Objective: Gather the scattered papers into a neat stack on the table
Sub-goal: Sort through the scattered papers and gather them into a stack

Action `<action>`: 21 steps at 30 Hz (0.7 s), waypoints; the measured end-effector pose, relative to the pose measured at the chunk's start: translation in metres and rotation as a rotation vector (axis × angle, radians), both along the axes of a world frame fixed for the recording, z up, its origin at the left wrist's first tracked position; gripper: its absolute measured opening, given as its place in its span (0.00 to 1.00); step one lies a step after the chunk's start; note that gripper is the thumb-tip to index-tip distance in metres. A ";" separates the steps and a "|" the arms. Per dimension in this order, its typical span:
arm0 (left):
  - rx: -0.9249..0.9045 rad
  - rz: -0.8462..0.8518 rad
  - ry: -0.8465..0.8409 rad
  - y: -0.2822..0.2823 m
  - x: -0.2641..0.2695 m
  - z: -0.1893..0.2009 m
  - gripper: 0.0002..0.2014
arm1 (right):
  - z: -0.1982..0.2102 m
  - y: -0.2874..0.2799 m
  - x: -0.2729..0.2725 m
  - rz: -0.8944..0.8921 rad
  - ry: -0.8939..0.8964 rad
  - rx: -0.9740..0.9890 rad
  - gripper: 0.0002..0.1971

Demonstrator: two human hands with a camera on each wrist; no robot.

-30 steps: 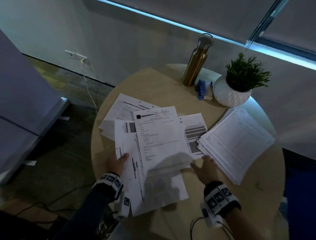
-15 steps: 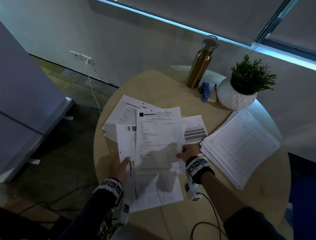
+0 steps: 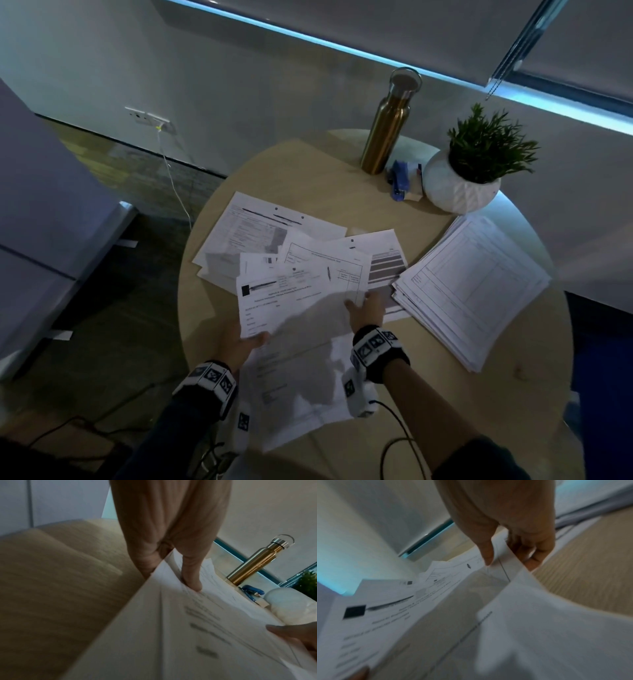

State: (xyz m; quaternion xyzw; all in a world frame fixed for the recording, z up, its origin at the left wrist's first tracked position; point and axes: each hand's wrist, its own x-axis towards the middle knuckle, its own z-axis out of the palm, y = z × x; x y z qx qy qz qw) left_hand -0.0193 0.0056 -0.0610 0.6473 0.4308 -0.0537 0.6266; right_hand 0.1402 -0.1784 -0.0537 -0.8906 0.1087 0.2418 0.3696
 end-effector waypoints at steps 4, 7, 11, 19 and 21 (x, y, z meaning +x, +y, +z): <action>-0.031 0.057 0.013 0.008 -0.003 0.000 0.25 | 0.001 0.004 0.003 0.257 -0.023 -0.095 0.14; 0.040 0.059 0.043 0.019 -0.003 -0.026 0.45 | 0.010 0.007 -0.004 0.628 0.021 -0.126 0.13; 0.057 0.126 -0.033 0.012 0.006 0.001 0.22 | 0.004 -0.001 -0.010 0.662 0.006 -0.065 0.16; -0.034 0.076 -0.037 0.019 -0.010 0.007 0.18 | 0.001 -0.013 -0.016 0.700 -0.041 -0.426 0.34; -0.032 0.133 -0.032 0.017 -0.014 0.006 0.18 | 0.002 0.002 -0.034 0.751 0.070 -0.480 0.34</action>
